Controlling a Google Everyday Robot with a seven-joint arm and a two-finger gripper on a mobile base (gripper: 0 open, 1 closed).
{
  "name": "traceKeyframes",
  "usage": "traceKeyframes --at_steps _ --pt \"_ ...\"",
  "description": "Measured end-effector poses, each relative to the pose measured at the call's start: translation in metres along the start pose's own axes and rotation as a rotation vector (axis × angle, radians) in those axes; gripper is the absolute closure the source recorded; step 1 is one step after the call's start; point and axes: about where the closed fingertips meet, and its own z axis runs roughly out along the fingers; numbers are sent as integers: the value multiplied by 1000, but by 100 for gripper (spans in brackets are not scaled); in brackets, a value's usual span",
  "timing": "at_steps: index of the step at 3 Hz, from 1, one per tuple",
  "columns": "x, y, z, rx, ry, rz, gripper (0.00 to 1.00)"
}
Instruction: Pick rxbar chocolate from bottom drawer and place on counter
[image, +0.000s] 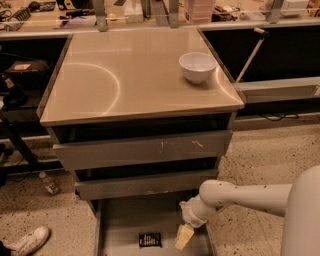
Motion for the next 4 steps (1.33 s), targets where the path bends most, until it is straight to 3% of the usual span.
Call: traceKeyframes --at_steps 1,3,4 --pt "4 1 12 -25 -10 7 0" --pt "12 -13 81 -63 -48 -76 0" --pt "5 -14 108 -96 -66 -57 0"
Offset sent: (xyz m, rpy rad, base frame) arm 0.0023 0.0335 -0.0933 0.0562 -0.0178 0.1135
